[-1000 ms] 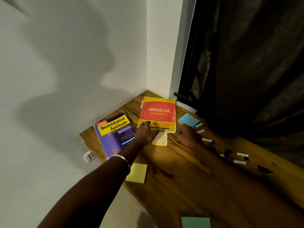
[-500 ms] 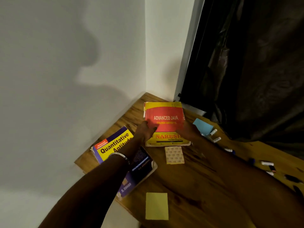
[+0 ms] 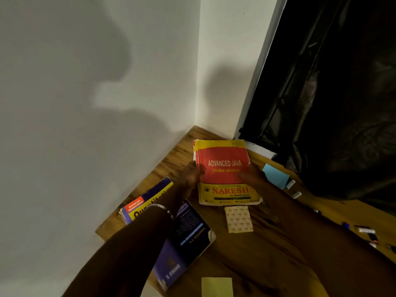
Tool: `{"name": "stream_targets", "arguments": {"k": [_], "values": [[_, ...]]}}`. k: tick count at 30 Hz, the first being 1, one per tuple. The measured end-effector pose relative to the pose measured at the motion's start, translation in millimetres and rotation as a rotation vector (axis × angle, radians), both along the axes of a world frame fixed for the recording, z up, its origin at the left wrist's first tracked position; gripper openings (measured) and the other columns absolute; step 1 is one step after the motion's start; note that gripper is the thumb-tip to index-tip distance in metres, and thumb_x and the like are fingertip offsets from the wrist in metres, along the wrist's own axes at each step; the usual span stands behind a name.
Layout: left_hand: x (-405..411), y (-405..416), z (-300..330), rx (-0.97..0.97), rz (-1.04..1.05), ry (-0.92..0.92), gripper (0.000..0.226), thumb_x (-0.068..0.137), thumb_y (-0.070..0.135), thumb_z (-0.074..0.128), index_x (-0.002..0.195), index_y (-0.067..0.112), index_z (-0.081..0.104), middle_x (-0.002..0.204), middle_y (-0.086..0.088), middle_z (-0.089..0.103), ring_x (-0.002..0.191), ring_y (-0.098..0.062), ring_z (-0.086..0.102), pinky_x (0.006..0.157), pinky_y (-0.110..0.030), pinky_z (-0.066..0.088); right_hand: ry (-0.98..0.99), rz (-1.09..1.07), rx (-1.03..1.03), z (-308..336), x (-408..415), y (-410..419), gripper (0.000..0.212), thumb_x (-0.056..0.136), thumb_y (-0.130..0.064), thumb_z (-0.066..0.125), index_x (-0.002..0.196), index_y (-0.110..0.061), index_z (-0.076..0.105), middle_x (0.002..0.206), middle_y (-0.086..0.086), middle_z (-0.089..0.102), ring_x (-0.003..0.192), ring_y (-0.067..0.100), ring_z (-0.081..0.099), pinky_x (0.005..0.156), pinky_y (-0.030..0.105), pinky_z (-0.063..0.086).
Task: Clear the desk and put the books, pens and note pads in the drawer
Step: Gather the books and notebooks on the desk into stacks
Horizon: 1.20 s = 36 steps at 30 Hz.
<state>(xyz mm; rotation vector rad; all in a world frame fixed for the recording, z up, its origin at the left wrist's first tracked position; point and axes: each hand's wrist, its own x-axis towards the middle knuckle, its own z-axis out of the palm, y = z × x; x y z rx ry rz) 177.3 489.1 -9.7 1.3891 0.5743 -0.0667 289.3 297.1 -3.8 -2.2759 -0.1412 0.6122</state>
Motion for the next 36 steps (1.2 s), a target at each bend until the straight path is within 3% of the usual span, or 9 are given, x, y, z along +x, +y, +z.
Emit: {"name": "stream_targets", "arguments": {"k": [5,8,12,14,16,19,27,31,36], "values": [[12,-1,-11,-0.115,0.063,0.03,0.036,0.087,0.016,0.059,0.122,0.016,0.055,0.12,-0.014,0.064,0.103,-0.031,0.065,0.073,-0.042,0.059,0.077,-0.124,0.098,4,10,1,0.039,0.087,-0.022,0.065,0.125,-0.015,0.058,0.121,0.009,0.064,0.107,0.03,0.063,0.093,0.043,0.051],[18,-9,-5,-0.219,0.094,0.019,0.051,0.084,0.016,0.067,0.129,0.017,0.042,0.125,-0.014,0.06,0.109,-0.035,0.062,0.083,-0.052,0.055,0.087,-0.14,0.132,6,5,4,0.039,0.09,-0.018,0.063,0.129,-0.012,0.056,0.126,0.011,0.062,0.112,0.032,0.061,0.09,0.039,0.05],[12,-16,11,-0.161,0.141,0.029,0.047,0.093,0.019,0.058,0.133,0.021,0.034,0.122,-0.012,0.058,0.106,-0.032,0.062,0.064,-0.034,0.057,0.06,-0.152,0.162,5,2,5,0.04,0.09,-0.02,0.064,0.129,-0.014,0.056,0.125,0.009,0.062,0.114,0.032,0.06,0.084,0.033,0.046],[12,-11,14,-0.155,0.156,0.027,0.047,0.091,0.016,0.059,0.133,0.018,0.037,0.121,-0.014,0.06,0.106,-0.034,0.063,0.075,-0.042,0.058,0.064,-0.164,0.123,2,4,3,0.035,0.089,-0.021,0.065,0.123,-0.014,0.06,0.121,0.01,0.065,0.107,0.03,0.063,0.089,0.04,0.051],[15,-8,18,-0.2,0.168,0.018,0.055,0.081,0.012,0.066,0.131,0.011,0.042,0.119,-0.02,0.062,0.105,-0.038,0.064,0.086,-0.053,0.055,0.054,-0.206,0.098,2,4,1,0.03,0.088,-0.022,0.065,0.116,-0.012,0.063,0.105,0.01,0.068,0.092,0.028,0.065,0.084,0.04,0.054],[12,-11,28,-0.31,0.212,-0.048,0.054,0.075,-0.001,0.06,0.128,0.001,0.05,0.114,-0.028,0.064,0.097,-0.044,0.066,0.078,-0.056,0.056,0.066,-0.276,0.142,4,1,-1,0.031,0.089,-0.031,0.064,0.11,-0.009,0.064,0.084,0.006,0.062,0.08,0.024,0.059,0.071,0.035,0.049],[-9,-11,37,-0.347,0.175,-0.095,0.048,0.078,0.001,0.056,0.125,0.001,0.054,0.121,-0.032,0.059,0.106,-0.049,0.06,0.086,-0.06,0.052,0.417,-0.317,0.492,19,-7,-15,0.033,0.09,-0.018,0.065,0.12,-0.005,0.058,0.094,0.011,0.068,0.084,0.027,0.065,0.075,0.041,0.054],[-17,-5,36,-0.35,0.109,-0.112,0.048,0.081,0.007,0.058,0.129,0.004,0.051,0.118,-0.028,0.063,0.101,-0.042,0.064,0.08,-0.051,0.056,0.567,-0.285,0.624,32,-8,-26,0.048,0.084,-0.016,0.069,0.129,-0.008,0.053,0.123,0.02,0.064,0.113,0.038,0.061,0.095,0.054,0.049],[-19,10,39,-0.234,0.028,-0.174,0.05,0.077,-0.002,0.063,0.121,0.019,0.05,0.115,-0.017,0.066,0.097,-0.033,0.068,0.081,-0.05,0.056,0.339,-0.092,0.747,44,-14,-33,0.037,0.083,-0.012,0.068,0.119,-0.009,0.06,0.119,0.02,0.066,0.106,0.036,0.066,0.082,0.047,0.058]]}}
